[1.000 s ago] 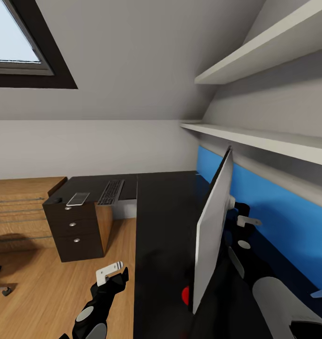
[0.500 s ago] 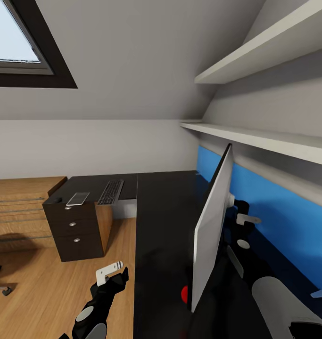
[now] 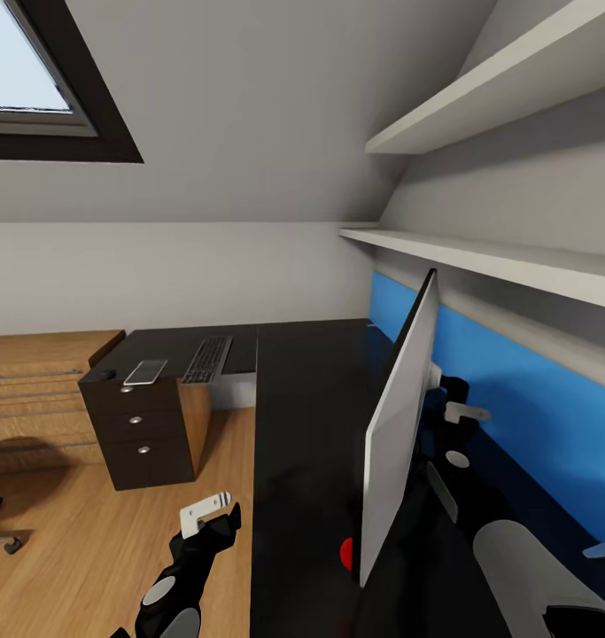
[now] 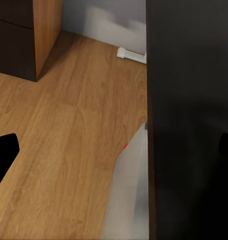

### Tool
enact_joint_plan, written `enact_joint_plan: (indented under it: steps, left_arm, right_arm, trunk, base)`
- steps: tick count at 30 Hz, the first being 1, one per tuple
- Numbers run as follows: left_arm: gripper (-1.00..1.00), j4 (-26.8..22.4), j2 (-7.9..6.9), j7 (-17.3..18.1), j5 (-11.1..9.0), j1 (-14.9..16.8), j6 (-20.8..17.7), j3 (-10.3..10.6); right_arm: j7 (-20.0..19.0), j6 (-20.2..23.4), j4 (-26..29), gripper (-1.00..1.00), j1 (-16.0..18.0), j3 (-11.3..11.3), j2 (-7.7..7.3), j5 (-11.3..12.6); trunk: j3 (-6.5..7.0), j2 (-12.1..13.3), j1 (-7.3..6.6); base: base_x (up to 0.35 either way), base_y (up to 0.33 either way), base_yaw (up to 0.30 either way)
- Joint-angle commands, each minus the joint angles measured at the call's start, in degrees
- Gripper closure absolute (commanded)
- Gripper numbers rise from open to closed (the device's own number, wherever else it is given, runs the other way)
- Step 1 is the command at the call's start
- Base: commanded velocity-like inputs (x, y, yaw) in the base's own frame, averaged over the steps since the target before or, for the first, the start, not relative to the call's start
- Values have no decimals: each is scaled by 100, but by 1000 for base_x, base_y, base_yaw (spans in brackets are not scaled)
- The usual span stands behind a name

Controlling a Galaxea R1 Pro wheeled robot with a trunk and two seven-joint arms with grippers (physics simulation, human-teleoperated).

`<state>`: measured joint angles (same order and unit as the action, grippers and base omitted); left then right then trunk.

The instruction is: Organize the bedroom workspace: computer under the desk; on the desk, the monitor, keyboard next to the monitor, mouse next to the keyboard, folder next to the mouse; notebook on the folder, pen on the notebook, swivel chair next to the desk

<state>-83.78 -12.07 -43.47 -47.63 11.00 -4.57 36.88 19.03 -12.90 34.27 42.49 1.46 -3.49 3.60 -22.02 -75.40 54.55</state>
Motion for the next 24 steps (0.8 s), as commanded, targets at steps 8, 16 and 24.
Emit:
enact_joint_plan:
  steps: [8, 16, 24]
  left_arm:
    - [-100, -10, -6, -39, -9, 7, -25, 12]
    - [-100, -11, 2, -39, -32, 7, -26, 12]
    - [-100, -9, 3, -39, -36, 7, -26, 12]
  right_arm:
    - [-18, -55, 1, 100, 2, -23, -2, 18]
    - [-14, -59, 9, 100, 0, -30, 3, 18]
    - [-5, -55, 10, 100, -4, -23, 59, 18]
  trunk:
    - [-11, -5, 0]
    - [-11, -5, 0]
    - [-28, -5, 0]
  base:
    - [0, 0, -2]
    - [0, 0, 0]
    - [0, 0, 54]
